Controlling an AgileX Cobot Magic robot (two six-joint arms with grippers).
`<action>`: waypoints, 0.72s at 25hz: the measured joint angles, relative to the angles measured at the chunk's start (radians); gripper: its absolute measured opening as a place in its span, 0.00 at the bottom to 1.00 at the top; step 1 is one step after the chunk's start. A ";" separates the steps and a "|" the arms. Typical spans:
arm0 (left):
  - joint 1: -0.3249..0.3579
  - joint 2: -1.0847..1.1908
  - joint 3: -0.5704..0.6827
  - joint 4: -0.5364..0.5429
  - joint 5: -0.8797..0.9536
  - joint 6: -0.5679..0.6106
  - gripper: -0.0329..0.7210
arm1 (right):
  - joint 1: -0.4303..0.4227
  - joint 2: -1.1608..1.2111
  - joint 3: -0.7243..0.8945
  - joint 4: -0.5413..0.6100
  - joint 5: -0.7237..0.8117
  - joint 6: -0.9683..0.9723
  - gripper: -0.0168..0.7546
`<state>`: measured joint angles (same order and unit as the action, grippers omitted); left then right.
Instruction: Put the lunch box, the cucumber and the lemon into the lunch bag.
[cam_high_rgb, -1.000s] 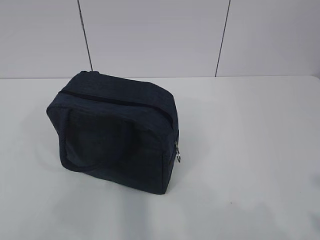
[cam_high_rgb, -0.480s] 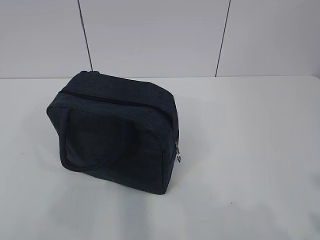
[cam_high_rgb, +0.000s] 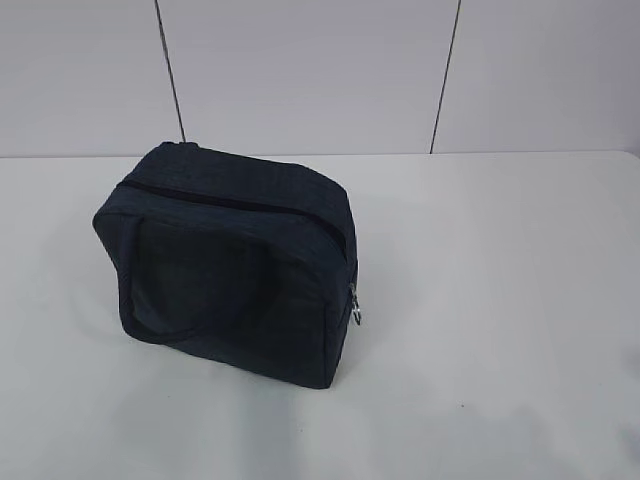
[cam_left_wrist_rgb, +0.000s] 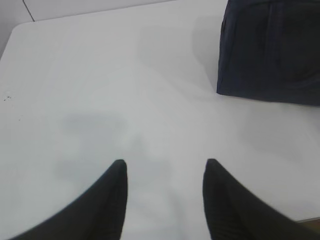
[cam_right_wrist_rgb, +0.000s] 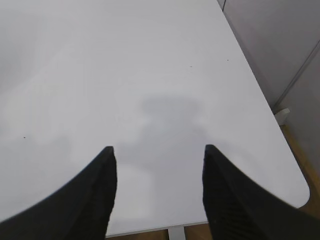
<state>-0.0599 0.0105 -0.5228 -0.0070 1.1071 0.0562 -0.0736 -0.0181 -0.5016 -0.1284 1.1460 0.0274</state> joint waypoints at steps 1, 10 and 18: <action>-0.003 0.000 0.000 0.000 0.000 0.002 0.52 | 0.000 0.000 0.000 0.000 0.002 0.000 0.57; -0.005 0.000 0.000 -0.021 0.000 -0.046 0.52 | 0.000 0.000 0.000 0.000 0.002 0.000 0.57; -0.005 0.000 0.000 -0.041 0.000 -0.120 0.52 | 0.000 0.000 0.000 0.000 0.002 0.000 0.57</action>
<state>-0.0645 0.0105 -0.5228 -0.0481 1.1071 -0.0642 -0.0736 -0.0181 -0.5016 -0.1284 1.1477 0.0274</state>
